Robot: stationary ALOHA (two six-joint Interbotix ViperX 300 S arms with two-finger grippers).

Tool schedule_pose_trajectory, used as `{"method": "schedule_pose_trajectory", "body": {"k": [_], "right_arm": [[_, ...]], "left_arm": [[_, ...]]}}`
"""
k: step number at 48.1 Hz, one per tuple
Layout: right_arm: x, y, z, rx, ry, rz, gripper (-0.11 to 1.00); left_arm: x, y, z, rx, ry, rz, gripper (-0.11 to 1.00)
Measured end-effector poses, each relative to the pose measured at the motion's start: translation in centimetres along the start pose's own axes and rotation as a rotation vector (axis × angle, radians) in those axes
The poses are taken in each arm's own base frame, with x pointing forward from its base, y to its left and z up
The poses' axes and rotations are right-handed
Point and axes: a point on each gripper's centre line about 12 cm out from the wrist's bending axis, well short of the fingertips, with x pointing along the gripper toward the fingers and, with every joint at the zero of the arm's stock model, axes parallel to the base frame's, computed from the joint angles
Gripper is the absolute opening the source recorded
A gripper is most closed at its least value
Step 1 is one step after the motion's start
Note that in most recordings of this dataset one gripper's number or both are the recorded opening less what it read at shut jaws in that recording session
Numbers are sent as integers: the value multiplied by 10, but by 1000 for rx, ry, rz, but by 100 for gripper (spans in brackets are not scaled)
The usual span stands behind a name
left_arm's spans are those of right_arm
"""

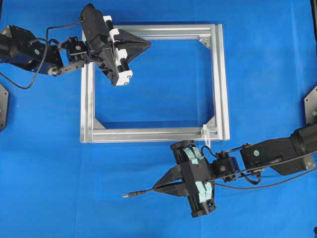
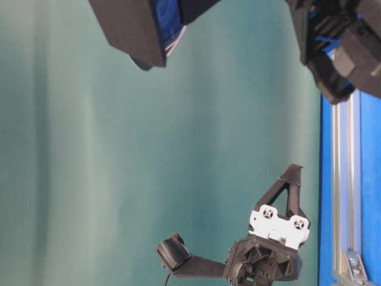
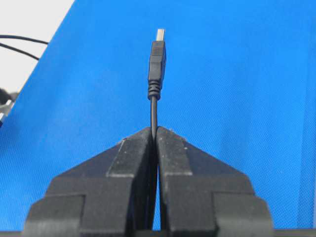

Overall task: Insert the wire through the string loop located on the right side.
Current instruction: 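Close the right gripper on the cable just behind the USB plug, then lift the cable and carry it right toward the white zip-tie loop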

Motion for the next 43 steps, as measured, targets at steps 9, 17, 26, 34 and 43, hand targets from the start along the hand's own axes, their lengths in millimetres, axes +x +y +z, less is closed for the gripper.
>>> {"method": "schedule_pose_trajectory", "body": {"k": [9,17,26,34,43], "right_arm": [[0,0,-1,1,5,-1,-4],[-1,0,-2,1,4,-1,-4],[-2,-1,-5,-1,15,-3,-4],[-12,-4,-15,3,37,-8,-4],[-42,-5,-28,3,66,-6,-4]], "left_arm": [[0,-1,0,1,0,-3,0],[0,-1,0,0,0,-1,0],[-1,-1,-1,2,3,-2,0],[-1,0,-2,1,5,-1,0],[-1,0,-2,2,6,-2,0]]}}
